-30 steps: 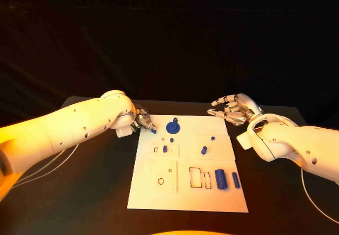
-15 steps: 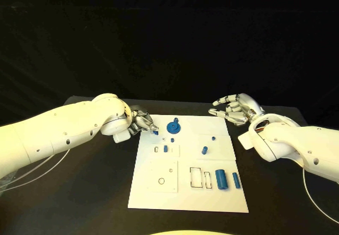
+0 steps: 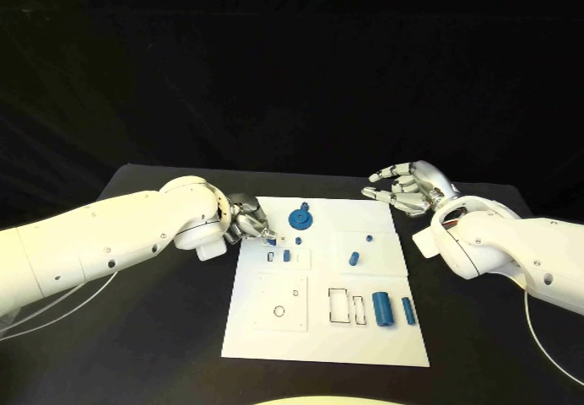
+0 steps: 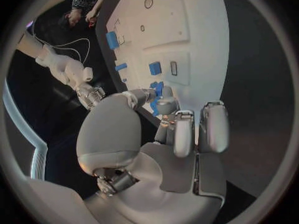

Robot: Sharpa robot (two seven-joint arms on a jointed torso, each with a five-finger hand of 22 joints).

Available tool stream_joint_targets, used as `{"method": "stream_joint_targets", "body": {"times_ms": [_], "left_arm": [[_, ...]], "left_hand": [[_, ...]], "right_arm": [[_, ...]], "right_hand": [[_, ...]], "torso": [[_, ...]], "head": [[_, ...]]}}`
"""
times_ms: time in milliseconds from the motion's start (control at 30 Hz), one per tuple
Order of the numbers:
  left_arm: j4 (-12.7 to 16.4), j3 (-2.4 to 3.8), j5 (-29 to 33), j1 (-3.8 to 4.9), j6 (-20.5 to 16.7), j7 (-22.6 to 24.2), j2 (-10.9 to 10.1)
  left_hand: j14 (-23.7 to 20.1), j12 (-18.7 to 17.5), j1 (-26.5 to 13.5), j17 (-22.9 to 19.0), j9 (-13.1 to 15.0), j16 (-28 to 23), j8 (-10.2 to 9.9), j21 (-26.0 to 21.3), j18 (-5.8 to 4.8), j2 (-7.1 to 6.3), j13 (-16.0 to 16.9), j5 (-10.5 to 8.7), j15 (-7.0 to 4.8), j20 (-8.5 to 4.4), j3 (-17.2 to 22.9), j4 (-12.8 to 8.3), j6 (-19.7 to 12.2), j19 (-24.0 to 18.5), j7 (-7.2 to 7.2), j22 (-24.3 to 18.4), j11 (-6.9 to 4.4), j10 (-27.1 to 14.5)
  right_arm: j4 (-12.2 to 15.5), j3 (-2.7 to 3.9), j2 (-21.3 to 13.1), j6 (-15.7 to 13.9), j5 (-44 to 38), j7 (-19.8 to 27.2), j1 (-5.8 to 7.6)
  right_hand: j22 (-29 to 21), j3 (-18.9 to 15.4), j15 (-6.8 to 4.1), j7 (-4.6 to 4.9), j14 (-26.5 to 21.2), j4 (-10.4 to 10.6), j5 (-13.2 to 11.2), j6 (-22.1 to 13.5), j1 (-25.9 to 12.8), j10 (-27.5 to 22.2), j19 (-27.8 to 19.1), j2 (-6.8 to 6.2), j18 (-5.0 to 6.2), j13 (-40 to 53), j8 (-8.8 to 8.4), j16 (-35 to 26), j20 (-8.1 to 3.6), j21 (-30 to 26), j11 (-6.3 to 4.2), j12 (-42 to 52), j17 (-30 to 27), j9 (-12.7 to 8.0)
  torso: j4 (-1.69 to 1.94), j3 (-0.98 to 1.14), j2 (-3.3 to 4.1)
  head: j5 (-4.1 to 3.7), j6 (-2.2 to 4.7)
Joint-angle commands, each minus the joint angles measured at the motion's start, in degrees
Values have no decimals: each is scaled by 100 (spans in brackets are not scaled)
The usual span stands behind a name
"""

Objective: Assemble the parts on the task board

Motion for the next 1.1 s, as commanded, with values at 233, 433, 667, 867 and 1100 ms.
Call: {"method": "stream_joint_targets", "body": {"times_ms": [233,433,667,867,1100], "left_arm": [[152,-33,-481,-111,-75,-62,-39],[230,-43,-569,-145,-24,-94,-76],[305,-49,-675,-162,83,-127,-109],[344,-51,-738,-167,161,-152,-130],[356,-51,-779,-170,218,-172,-126]], "left_hand": [[595,45,-46,1505,-2,32,-30,33,-50,23,31,64,-35,1,1243,-1279,70,34,-28,37,2,68],[595,52,-52,1507,-4,33,-33,35,-51,17,46,89,-37,-1,1243,-1286,81,37,-31,40,0,78],[595,62,-57,1507,-6,33,-37,33,-50,9,67,118,-40,-3,1244,-1296,95,34,-35,37,-4,93],[595,62,-58,1507,-7,33,-38,36,-51,6,67,125,-41,-4,1244,-1298,98,38,-36,43,-5,94],[595,75,-59,1507,-8,33,-39,38,-52,0,92,135,-42,-5,1243,-1304,103,40,-38,46,-7,105]], "right_arm": [[6,0,-10,78,-33,74,-4],[7,0,-12,78,-33,75,-5],[9,0,-16,79,-33,76,-5],[12,0,-23,79,-33,75,-5],[18,0,-26,77,-33,77,-5]], "right_hand": [[1287,-41,-41,-6,382,-7,14,-26,-39,15,321,26,67,2,38,-20,-45,-23,-5,21,618,3],[1287,-41,-41,-6,382,-7,14,-26,-39,15,321,26,67,2,38,-20,-45,-23,-5,21,618,3],[1289,-44,-42,-7,383,-8,20,-25,-39,15,323,27,67,0,42,-19,-45,-19,-6,21,621,3],[1289,-44,-42,-7,383,-8,20,-25,-39,15,323,27,67,0,42,-19,-45,-19,-6,21,621,3],[1289,-44,-42,-7,383,-8,20,-25,-39,15,323,27,67,0,42,-19,-45,-19,-6,21,621,3]], "torso": [[-6,-4,11],[-4,-1,11],[-7,-1,12],[-8,-2,11],[-4,-3,11]], "head": [[6,-7],[9,-11],[14,-18],[17,-23],[18,-37]]}}
